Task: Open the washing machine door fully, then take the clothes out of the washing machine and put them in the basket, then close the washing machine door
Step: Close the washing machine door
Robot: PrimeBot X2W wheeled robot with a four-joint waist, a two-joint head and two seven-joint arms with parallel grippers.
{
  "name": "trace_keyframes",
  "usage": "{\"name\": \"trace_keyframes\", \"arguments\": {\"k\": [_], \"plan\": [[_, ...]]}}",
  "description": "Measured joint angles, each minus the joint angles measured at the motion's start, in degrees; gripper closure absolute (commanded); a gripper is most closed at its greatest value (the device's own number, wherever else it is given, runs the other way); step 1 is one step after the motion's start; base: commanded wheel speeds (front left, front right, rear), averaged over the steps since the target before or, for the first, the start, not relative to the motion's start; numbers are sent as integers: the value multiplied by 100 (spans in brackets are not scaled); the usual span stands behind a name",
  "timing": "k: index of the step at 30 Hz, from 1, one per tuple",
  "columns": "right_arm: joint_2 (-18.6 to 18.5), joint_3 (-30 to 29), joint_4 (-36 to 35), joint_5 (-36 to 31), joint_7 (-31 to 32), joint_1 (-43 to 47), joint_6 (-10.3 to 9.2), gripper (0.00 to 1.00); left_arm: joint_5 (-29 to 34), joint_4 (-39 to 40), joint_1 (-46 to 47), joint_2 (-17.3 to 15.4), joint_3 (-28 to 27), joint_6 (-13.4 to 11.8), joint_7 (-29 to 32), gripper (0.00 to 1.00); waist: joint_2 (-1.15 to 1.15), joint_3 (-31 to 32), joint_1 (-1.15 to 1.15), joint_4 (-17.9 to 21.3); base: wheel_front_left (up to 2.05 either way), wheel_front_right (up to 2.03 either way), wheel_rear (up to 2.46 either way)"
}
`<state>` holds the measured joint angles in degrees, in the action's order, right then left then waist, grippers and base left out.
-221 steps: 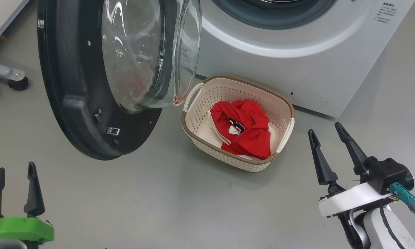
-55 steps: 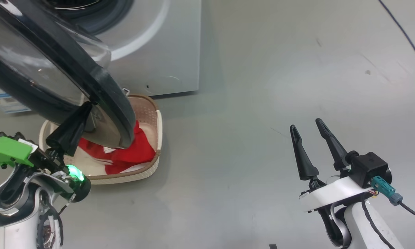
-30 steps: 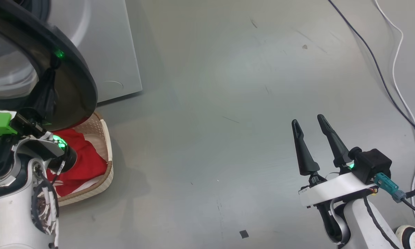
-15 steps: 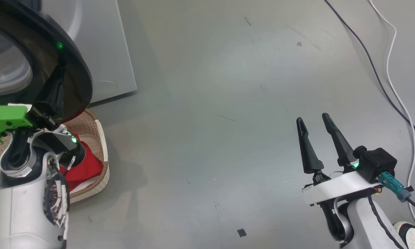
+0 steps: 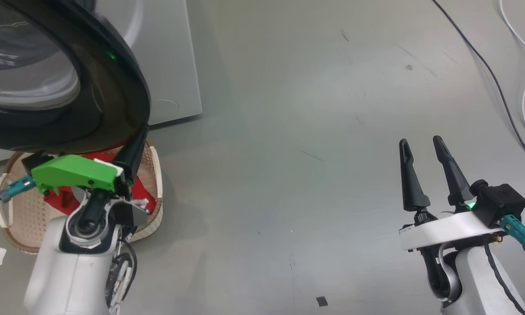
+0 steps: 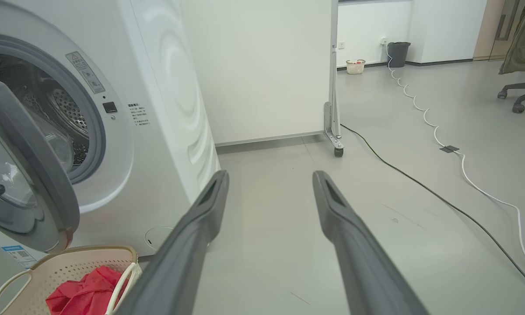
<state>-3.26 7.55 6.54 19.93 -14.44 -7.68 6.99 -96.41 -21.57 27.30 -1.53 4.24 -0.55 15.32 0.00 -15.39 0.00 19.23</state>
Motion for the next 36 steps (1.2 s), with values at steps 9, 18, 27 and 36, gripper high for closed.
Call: {"name": "trace_keyframes", "arguments": {"k": [9, 18, 27, 36], "plan": [[-186, -140, -190, -100, 0, 9, 0, 0, 1678, -16, -442, -487, 836, 603, -376, 100, 0, 141, 0, -500, 0, 0, 0], [-332, -207, -331, -193, -1, 116, 0, 0, 3099, 189, -623, -810, 1089, 699, -1569, 100, 0, 337, 0, -1075, 0, 0, 0], [-396, -182, -417, -194, -1, 220, 0, 0, 4219, 385, -870, -1033, 1184, 701, -2777, 100, 0, 482, 0, -1475, 0, 0, 0], [-437, -148, -486, -194, -1, 260, 0, 0, 5332, 514, -1120, -1193, 1259, 528, -3065, 100, 0, 558, 0, -1774, 0, 0, 0]]}}
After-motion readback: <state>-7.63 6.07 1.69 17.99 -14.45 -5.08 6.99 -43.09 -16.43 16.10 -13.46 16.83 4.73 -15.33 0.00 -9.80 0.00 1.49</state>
